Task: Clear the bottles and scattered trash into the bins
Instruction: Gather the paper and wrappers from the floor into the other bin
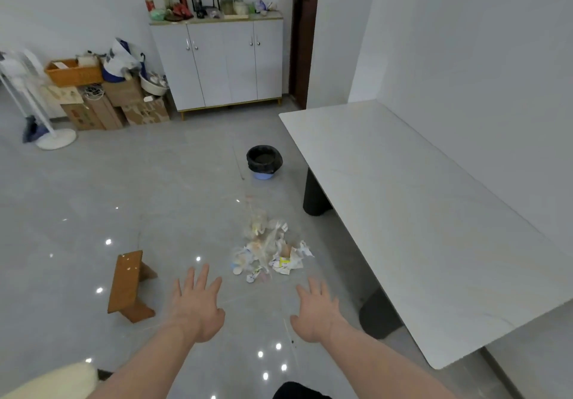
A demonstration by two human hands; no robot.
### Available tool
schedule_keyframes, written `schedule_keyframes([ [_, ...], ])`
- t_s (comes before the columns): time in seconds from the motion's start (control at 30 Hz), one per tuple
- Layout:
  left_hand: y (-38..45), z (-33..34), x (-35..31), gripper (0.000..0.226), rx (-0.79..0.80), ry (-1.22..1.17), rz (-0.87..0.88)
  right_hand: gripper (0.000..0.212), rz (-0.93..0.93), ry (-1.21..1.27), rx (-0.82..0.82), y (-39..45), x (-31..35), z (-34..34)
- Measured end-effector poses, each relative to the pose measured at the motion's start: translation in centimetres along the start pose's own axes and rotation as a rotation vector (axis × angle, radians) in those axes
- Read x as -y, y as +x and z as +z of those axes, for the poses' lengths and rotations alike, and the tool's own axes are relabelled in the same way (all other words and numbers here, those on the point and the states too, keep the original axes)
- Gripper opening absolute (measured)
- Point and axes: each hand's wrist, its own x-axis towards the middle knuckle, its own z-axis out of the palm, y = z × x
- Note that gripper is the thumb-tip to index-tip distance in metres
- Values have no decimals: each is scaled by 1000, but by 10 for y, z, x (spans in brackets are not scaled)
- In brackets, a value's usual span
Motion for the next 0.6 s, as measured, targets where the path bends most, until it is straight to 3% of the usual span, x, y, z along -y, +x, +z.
schedule_keyframes([
  [0.27, 132, -64, 64, 72, -25, 8, 115, 78, 112, 15, 21, 114, 68, -38],
  [0.6, 254, -108, 235, 79, 72, 28, -59, 79, 25, 5, 109, 269, 229, -90],
])
